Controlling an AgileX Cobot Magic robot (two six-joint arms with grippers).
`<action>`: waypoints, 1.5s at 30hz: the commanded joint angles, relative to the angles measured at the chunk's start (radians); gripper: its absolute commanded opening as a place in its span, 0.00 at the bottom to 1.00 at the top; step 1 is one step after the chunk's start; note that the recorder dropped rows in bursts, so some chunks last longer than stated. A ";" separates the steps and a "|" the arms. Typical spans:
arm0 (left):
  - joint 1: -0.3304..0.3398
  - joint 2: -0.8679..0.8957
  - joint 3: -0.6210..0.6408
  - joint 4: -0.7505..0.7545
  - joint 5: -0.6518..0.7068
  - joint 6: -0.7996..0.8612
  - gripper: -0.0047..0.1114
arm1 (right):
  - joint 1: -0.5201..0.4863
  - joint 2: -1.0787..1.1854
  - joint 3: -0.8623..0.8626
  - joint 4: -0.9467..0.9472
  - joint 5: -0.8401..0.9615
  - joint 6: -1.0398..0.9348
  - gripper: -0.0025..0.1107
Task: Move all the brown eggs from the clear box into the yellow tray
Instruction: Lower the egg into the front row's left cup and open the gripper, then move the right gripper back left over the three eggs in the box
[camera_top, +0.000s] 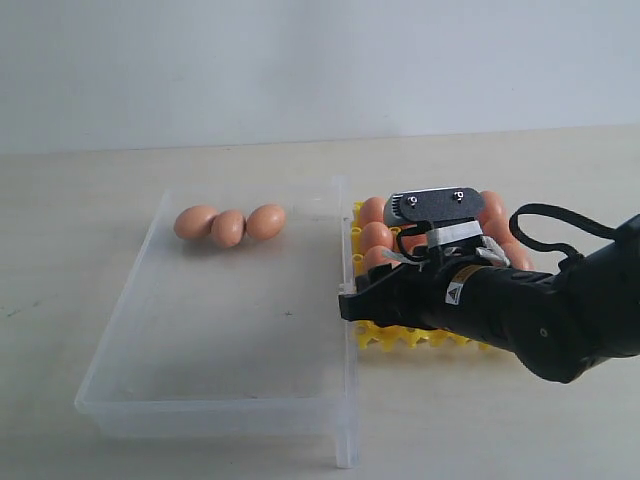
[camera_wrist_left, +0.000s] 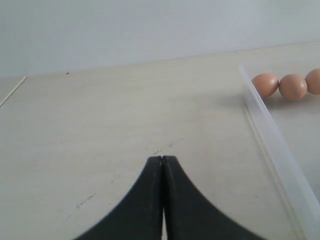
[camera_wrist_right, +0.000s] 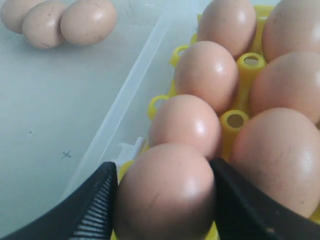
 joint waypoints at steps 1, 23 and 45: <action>0.001 -0.006 -0.004 -0.003 -0.012 -0.004 0.04 | 0.000 0.006 -0.005 -0.005 0.036 0.007 0.38; 0.001 -0.006 -0.004 -0.003 -0.012 -0.004 0.04 | 0.000 -0.132 -0.009 0.006 0.096 0.007 0.52; 0.001 -0.006 -0.004 -0.003 -0.012 -0.004 0.04 | 0.042 -0.221 -0.265 0.049 0.624 -0.059 0.51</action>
